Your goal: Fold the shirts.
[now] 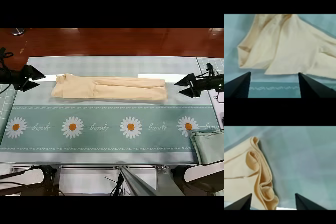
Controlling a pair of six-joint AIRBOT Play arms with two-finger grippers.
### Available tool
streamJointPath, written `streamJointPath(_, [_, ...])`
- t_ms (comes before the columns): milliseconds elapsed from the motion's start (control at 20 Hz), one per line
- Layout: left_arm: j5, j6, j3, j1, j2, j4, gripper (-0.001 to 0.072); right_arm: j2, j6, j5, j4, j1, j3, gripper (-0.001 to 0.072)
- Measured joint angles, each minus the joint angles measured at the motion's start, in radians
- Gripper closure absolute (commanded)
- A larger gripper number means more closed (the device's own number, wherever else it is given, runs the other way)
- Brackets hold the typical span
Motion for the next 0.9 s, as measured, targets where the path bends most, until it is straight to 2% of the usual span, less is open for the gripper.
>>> streamJointPath(150, [0.101, 0.072, -0.155, -0.045, 0.121, -0.097, 0.0001, -0.035, -0.019, -0.024, 0.055, 0.036, -0.020, 0.0089])
streamJointPath(400, [0.159, 0.120, -0.237, -0.146, 0.173, -0.157, 0.0003, -0.086, -0.035, -0.041, 0.150, 0.114, -0.029, 0.0097])
streamJointPath(450, [0.165, 0.124, -0.243, -0.164, 0.175, -0.163, 0.0006, -0.093, -0.036, -0.044, 0.161, 0.132, -0.029, 0.0204])
streamJointPath(500, [0.168, 0.127, -0.247, -0.184, 0.175, -0.163, 0.0047, -0.098, -0.038, -0.053, 0.156, 0.150, -0.028, 0.0568])
streamJointPath(550, [0.167, 0.130, -0.250, -0.203, 0.176, -0.170, 0.0329, -0.103, -0.038, -0.062, 0.139, 0.164, -0.024, 0.0692])
streamJointPath(600, [0.165, 0.133, -0.252, -0.220, 0.176, -0.172, 0.0668, -0.101, -0.038, -0.061, 0.131, 0.174, -0.014, 0.0693])
streamJointPath(750, [0.137, 0.139, -0.255, -0.262, 0.176, -0.174, 0.0684, -0.047, -0.042, -0.033, 0.113, 0.174, 0.011, 0.0693])
streamJointPath(900, [0.113, 0.141, -0.254, -0.330, 0.172, -0.180, 0.0686, 0.084, -0.042, 0.028, 0.011, 0.144, -0.001, 0.0692])
